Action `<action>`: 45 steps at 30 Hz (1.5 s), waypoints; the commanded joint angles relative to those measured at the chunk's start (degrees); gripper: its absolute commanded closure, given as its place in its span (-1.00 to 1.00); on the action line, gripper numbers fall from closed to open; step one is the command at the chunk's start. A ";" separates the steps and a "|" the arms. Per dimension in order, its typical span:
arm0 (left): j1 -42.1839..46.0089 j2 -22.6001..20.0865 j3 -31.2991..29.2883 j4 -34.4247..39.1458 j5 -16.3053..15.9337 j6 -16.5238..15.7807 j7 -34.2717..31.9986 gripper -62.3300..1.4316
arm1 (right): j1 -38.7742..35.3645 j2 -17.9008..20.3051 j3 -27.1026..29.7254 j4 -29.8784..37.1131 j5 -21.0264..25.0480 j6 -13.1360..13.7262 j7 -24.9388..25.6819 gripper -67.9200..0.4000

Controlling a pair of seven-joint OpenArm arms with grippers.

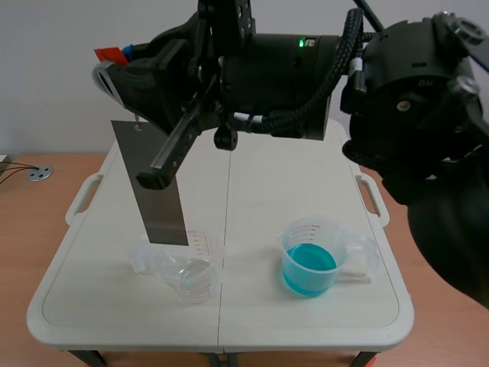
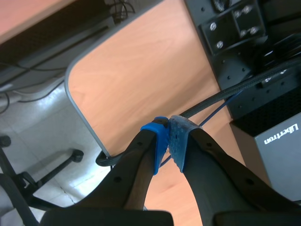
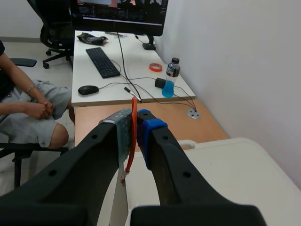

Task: Hold the metal plate by the orange handle, dip it into the blue solution, take it out and point at it, then put the plate back in the beaker on the left.
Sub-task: 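Put the plate into the left beaker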

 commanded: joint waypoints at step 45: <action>-1.09 -0.17 0.17 -1.03 -0.20 -0.13 -0.15 0.86 | 1.44 -0.98 -2.45 -19.63 0.39 -0.22 11.89 0.95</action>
